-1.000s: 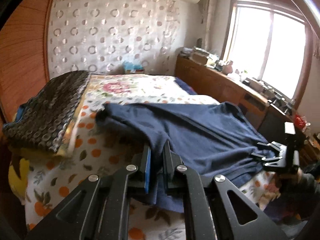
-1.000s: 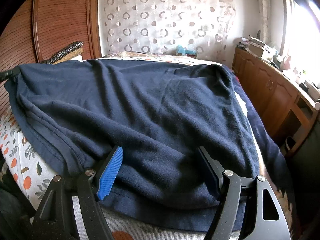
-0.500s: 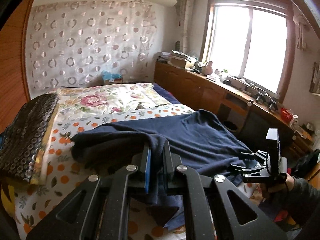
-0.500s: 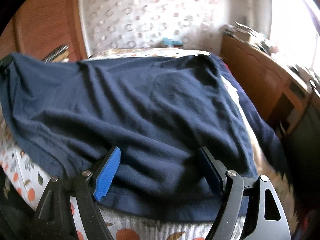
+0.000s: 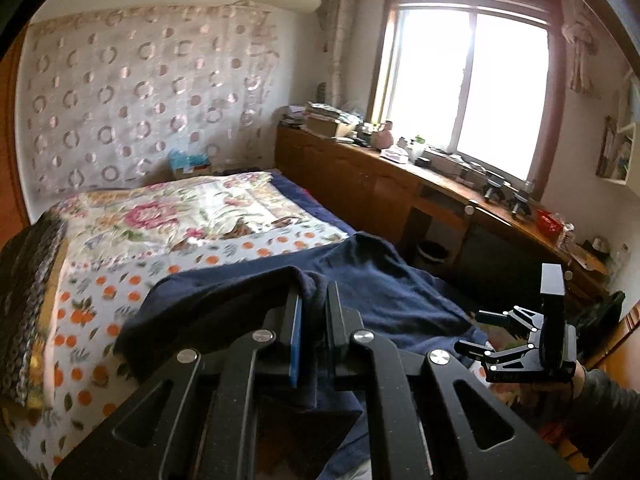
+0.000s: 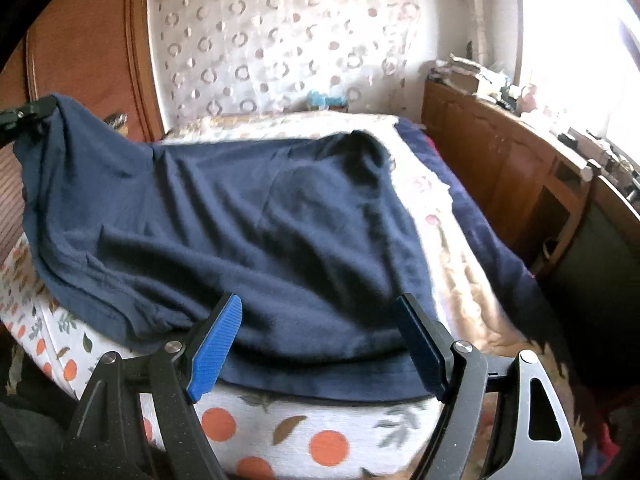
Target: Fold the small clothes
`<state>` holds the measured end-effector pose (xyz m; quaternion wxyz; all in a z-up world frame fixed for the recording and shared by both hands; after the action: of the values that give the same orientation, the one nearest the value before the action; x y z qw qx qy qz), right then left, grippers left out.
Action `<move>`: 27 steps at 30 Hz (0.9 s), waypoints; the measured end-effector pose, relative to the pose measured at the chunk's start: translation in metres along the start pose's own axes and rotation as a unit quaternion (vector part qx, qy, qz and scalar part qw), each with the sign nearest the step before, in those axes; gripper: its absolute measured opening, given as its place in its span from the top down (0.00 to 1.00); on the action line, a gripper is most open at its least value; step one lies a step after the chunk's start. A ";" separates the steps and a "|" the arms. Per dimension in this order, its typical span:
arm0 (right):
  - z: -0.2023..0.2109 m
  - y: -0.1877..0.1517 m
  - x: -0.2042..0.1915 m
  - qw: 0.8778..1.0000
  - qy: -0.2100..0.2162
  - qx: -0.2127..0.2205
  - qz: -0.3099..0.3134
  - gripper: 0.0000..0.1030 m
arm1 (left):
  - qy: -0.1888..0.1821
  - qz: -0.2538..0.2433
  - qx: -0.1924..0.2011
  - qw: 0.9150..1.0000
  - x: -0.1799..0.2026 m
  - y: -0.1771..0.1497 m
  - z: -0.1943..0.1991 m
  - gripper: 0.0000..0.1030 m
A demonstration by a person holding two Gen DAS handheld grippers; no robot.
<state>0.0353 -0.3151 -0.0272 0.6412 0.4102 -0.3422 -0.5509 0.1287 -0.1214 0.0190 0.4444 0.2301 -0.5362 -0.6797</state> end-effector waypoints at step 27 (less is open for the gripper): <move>-0.003 0.020 -0.004 0.999 0.046 0.018 0.009 0.22 | -0.023 -0.015 -0.032 0.999 0.023 0.002 -0.012 0.25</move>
<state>0.0457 -0.3099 -0.0108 0.6538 0.4434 -0.3262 -0.5192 0.1278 -0.1470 0.0205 0.4289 0.2078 -0.5213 -0.7079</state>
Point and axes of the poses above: each gripper's, at about its wrist camera, not at the fingertips, and z roughly against the way its jaws point, x to its right, y to its top, the point moved 3 cm from there along -z, roughly the way its jaws point, and after that the axes turned 10 degrees about x, right-handed, at the moved point
